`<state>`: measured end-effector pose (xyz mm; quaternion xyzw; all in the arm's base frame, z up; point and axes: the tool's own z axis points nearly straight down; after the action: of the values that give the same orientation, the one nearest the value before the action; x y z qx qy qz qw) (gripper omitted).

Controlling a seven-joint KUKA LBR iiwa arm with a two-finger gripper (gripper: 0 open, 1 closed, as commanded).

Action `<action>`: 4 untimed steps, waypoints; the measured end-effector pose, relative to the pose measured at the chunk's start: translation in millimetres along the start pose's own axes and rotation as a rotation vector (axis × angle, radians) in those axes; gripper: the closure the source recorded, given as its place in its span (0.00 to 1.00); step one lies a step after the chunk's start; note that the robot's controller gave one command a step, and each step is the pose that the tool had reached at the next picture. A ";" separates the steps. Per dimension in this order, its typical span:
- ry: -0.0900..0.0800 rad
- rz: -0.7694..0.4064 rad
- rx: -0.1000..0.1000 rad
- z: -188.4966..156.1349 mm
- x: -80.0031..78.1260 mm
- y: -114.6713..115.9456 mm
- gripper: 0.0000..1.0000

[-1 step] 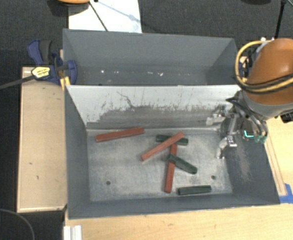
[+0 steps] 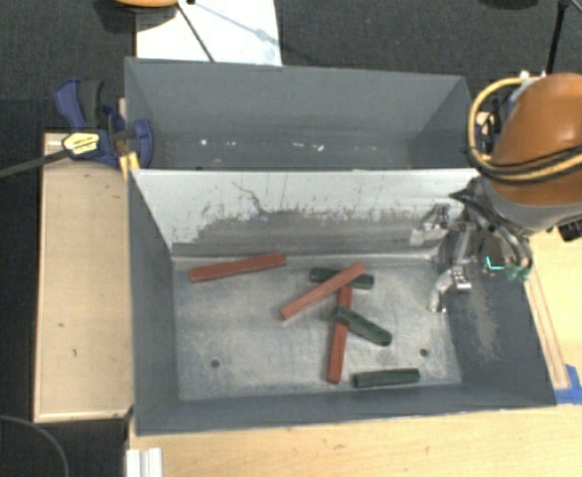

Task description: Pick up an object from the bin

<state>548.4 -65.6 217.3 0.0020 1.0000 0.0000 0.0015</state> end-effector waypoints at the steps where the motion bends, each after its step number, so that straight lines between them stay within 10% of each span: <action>1: -0.006 0.025 0.001 51.4 4.9 4.7 0.00; 2: -0.004 -0.045 0.000 112.7 6.9 23.9 0.00; 3: -0.018 0.046 -0.001 141.1 -4.3 39.7 1.00; 4: -0.018 0.046 -0.001 141.1 -4.3 39.7 1.00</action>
Offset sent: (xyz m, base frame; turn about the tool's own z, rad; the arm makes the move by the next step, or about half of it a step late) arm -0.0090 0.0350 -0.1420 -0.0868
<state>553.2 -25.9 76.2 0.0249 0.9996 0.0003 0.0107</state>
